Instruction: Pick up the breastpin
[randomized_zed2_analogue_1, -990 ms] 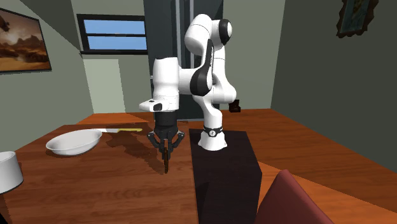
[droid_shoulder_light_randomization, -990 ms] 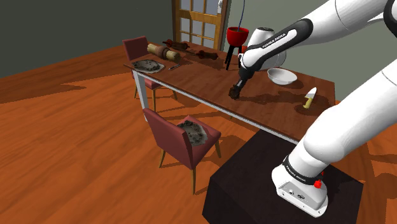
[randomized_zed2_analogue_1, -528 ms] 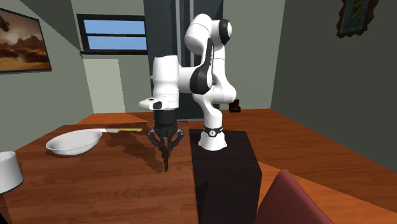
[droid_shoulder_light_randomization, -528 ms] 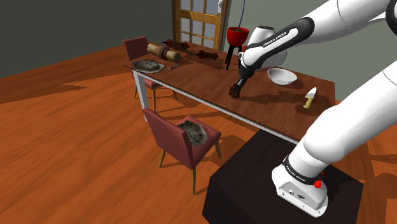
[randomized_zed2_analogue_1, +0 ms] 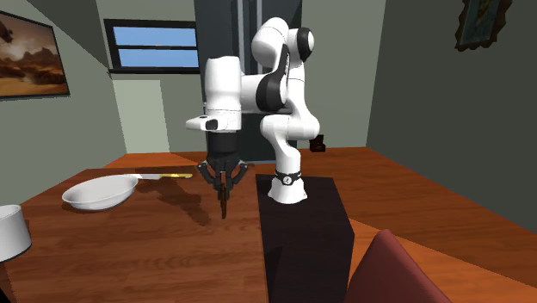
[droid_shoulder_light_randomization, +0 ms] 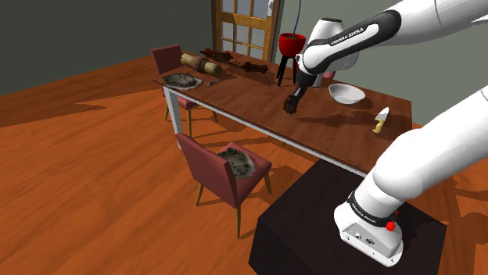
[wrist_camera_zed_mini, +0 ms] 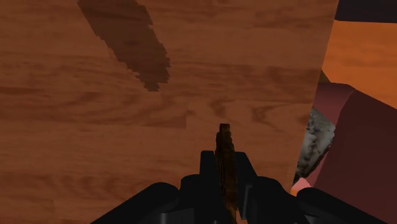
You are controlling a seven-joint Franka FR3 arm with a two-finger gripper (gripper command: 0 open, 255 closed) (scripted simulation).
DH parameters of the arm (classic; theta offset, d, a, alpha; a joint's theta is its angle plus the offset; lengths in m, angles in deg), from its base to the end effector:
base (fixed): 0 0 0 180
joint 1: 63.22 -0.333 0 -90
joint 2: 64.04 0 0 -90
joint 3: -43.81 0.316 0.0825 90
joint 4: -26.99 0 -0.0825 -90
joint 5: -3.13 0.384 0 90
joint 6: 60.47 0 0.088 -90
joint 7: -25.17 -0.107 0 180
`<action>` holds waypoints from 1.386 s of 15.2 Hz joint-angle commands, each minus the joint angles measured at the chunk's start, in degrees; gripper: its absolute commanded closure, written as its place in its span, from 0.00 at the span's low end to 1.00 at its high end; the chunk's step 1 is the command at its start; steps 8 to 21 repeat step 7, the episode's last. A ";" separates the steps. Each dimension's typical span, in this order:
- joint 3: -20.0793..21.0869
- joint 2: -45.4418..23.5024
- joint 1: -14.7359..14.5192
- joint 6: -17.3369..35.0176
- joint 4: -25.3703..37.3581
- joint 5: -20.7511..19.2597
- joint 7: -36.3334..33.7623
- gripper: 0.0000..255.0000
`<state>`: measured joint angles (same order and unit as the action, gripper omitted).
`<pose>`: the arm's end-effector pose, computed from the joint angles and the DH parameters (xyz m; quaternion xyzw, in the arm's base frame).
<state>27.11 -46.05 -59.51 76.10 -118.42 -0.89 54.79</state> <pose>0.4130 -0.1538 0.3938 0.9913 0.1070 0.0754 0.0143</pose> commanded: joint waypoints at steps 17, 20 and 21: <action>0.63 2.53 0.18 -5.39 2.87 -0.42 -0.58 1.00; 0.63 2.53 0.18 -5.39 2.87 -0.42 -0.58 1.00; 0.63 2.53 0.18 -5.39 2.87 -0.42 -0.58 1.00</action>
